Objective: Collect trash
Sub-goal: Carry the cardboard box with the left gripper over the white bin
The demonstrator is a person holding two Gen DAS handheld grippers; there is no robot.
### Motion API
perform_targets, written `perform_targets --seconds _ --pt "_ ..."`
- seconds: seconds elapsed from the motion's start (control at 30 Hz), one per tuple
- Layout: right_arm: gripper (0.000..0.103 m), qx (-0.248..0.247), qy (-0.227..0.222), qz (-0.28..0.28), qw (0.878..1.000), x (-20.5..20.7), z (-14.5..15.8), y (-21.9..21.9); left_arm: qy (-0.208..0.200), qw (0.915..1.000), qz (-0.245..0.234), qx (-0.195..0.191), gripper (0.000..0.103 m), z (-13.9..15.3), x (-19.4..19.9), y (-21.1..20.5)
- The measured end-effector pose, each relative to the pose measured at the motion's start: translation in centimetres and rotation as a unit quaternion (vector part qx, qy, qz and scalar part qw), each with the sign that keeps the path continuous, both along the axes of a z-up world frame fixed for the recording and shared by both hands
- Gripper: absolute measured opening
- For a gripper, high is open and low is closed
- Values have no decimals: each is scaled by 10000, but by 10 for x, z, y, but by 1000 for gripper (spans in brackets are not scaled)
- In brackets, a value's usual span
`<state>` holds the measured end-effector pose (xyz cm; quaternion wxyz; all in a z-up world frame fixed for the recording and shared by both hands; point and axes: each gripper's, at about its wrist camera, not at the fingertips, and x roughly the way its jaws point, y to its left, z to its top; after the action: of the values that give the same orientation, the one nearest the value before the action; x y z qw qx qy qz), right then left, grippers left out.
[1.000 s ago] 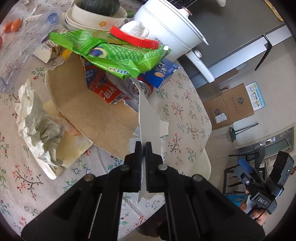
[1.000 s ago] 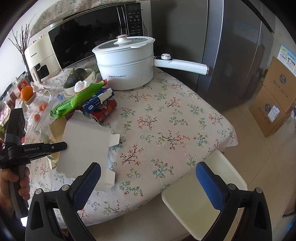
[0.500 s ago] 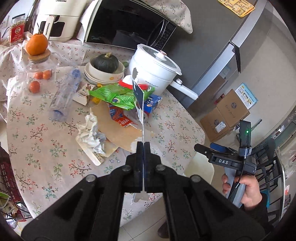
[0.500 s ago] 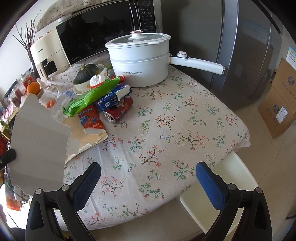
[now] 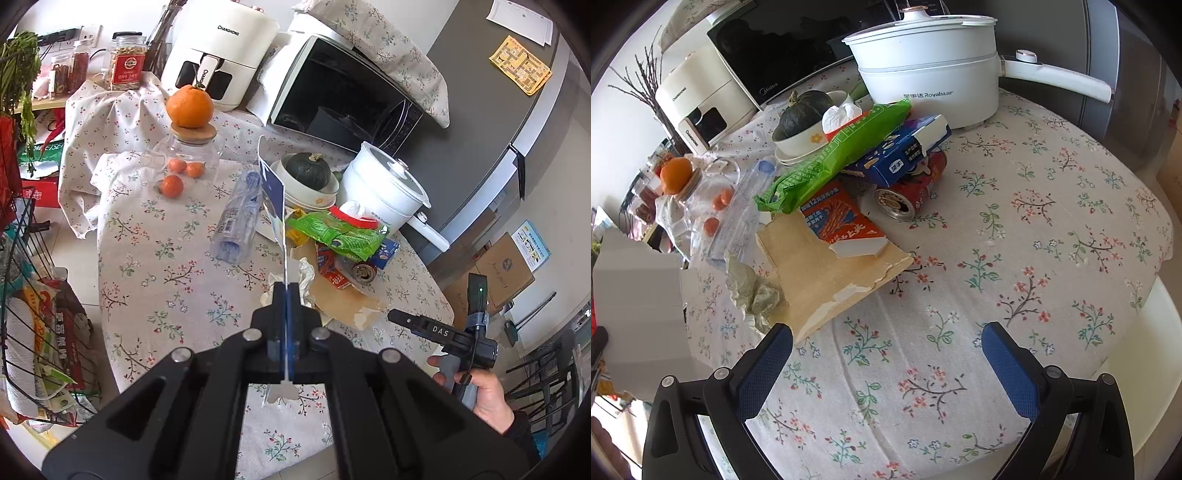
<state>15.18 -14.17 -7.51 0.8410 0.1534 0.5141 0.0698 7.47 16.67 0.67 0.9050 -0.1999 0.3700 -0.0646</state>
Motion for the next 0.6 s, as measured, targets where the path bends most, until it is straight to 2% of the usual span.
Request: perform_targets --seconds 0.03,0.23,0.27,0.33,0.37,0.47,0.6 --pt "98 141 23 -58 9999 5 -6 4 -2 10000 5 37 0 -1 0 -1" --pt "68 749 236 -250 9966 28 -45 21 -34 9997 -80 235 0 -4 0 -6" --pt "61 808 225 -301 9960 30 -49 21 -26 9996 -100 279 0 -5 1 -8" --pt "40 889 178 -340 9953 34 -54 21 1 9993 -141 333 0 -7 2 -11" --pt "20 932 146 -341 9950 34 -55 20 17 9993 -169 344 0 -8 3 -13" --pt "10 1071 6 -384 9935 31 -44 13 25 9991 -231 352 0 -8 5 -17" --pt "5 1126 -210 -272 9930 20 -15 0 -20 9992 -301 273 0 -5 6 -25"
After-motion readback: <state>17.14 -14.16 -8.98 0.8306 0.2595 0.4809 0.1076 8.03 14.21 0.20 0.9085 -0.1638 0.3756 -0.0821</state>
